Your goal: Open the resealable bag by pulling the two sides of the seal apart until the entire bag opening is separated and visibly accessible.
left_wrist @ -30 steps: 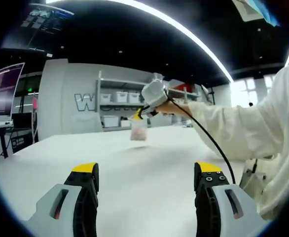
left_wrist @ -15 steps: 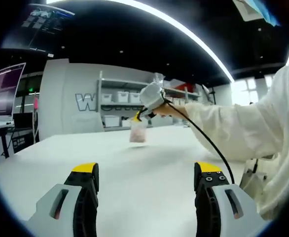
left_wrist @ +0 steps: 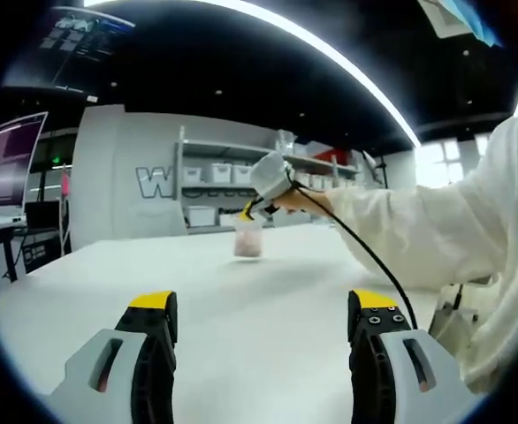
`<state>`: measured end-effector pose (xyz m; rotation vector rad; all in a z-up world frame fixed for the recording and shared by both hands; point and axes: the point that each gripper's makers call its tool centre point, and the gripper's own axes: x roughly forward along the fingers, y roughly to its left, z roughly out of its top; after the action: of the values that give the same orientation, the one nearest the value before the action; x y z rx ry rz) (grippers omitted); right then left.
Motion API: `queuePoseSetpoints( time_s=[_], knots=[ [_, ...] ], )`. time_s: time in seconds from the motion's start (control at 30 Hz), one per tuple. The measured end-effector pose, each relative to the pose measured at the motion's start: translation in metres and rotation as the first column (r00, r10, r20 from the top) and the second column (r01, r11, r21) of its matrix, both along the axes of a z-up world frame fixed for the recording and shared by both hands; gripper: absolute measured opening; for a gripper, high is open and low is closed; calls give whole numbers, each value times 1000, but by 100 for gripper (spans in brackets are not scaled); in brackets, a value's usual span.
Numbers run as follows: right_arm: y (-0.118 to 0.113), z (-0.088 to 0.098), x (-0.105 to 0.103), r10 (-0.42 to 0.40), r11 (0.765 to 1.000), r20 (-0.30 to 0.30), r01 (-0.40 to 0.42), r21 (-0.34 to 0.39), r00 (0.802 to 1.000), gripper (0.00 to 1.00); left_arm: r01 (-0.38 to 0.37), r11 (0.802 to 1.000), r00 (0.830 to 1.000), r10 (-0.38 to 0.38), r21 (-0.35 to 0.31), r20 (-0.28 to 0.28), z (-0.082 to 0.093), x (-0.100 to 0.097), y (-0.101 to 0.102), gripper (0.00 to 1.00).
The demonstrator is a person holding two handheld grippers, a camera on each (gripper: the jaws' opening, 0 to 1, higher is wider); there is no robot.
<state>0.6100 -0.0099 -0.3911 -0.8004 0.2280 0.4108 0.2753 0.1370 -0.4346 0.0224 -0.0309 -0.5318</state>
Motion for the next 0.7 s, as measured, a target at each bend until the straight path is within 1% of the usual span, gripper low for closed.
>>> queuePoseSetpoints(
  time_s=[0.2,0.27,0.33,0.7],
  knots=[
    [4,-2,6,-6,1000,14,6,-13,1000,0,-4,1000,1000,4,3,-3,-1,0,2,78],
    [5,-2,10,-10,1000,15,10,2,1000,0,-4,1000,1000,4,3,-5,-1,0,2,78],
    [6,-4,12,-14,1000,22,14,0,1000,0,-2,1000,1000,2,4,-7,-1,0,1,78],
    [8,-7,14,-8,1000,25,7,13,1000,0,-2,1000,1000,2,4,-9,-1,0,2,78]
  ],
)
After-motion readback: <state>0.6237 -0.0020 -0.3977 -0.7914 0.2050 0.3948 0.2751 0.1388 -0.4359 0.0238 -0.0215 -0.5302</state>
